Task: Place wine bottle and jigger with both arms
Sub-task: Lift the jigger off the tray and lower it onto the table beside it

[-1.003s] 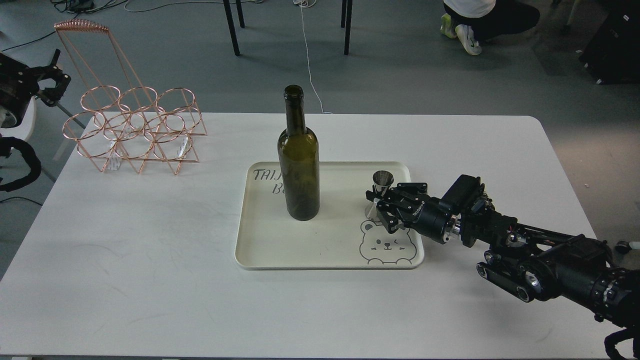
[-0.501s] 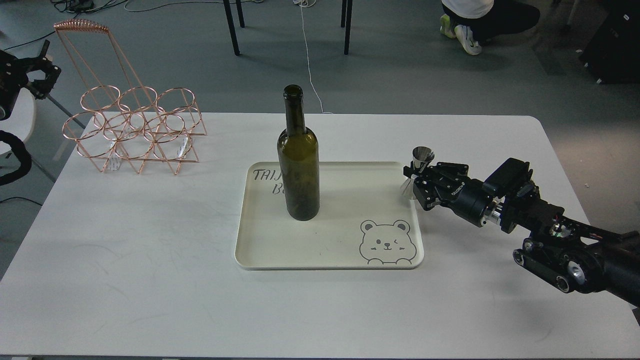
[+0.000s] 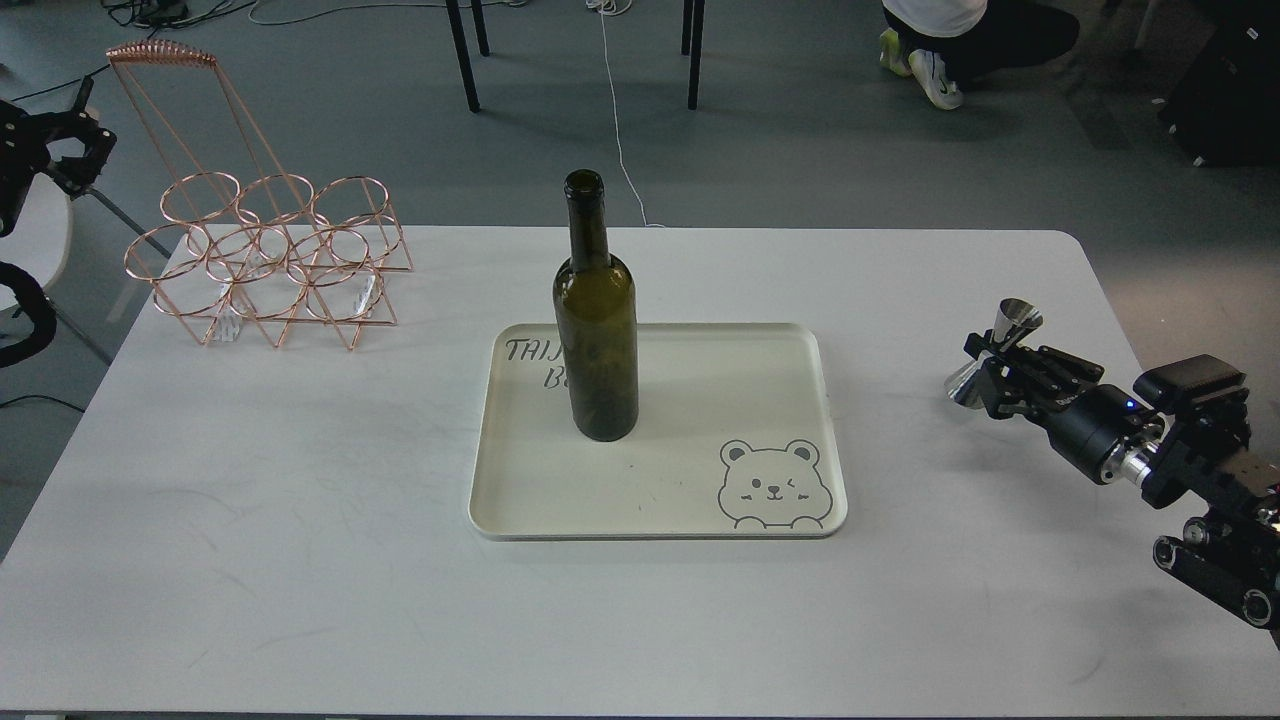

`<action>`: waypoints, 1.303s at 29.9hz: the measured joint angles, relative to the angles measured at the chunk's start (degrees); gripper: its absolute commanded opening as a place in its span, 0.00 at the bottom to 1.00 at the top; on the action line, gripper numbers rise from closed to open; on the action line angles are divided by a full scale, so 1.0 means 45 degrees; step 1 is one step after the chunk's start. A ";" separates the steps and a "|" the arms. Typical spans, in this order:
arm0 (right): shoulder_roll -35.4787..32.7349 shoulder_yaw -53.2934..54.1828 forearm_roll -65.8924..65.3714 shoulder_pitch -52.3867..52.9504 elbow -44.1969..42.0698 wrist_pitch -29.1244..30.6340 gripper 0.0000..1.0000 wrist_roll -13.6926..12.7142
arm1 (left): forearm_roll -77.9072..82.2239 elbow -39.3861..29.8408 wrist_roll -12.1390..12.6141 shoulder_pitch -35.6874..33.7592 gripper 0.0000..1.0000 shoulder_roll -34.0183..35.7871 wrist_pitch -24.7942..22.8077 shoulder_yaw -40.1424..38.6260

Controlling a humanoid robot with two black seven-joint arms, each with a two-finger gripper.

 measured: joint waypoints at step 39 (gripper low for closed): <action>-0.2858 -0.0222 0.0546 -0.1965 0.2824 -0.0001 0.94 0.0000 | 0.0001 -0.0020 -0.0020 0.0005 0.98 0.0175 0.0018 -0.0005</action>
